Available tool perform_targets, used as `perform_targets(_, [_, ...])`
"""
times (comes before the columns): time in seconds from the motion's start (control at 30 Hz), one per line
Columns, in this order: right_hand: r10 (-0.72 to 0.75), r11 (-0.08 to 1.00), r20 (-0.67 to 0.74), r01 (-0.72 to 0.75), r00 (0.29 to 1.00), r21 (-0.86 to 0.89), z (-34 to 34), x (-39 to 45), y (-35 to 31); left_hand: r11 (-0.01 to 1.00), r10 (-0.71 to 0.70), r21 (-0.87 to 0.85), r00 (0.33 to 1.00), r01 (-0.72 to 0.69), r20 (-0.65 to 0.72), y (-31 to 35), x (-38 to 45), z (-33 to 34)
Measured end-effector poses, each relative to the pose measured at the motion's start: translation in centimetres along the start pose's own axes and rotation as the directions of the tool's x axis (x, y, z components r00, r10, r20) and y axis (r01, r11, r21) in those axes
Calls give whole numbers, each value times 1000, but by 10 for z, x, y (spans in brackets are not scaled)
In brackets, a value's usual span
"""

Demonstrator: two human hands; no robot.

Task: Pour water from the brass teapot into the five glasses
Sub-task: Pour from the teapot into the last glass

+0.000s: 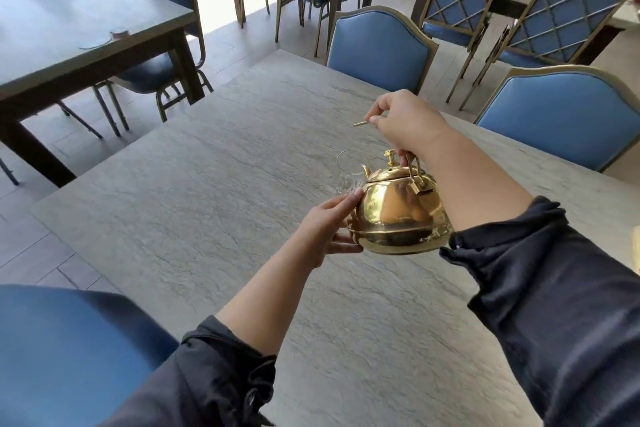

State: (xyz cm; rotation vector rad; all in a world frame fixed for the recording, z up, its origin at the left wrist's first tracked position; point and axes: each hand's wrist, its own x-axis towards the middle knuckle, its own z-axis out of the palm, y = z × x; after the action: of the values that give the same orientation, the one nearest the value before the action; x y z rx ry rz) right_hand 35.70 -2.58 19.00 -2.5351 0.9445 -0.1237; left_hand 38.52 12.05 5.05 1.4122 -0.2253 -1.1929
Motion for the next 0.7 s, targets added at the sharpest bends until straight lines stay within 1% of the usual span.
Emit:
perform_targets(0.3, [-11, 1000, 0, 11, 1000, -10, -2, -5, 3, 999, 40, -34, 999, -40, -3, -3, -6, 8])
perform_targets(0.7, [-37, 999, -6, 37, 999, 0, -9, -3, 4, 998, 23, -55, 999, -24, -24, 2, -4, 15])
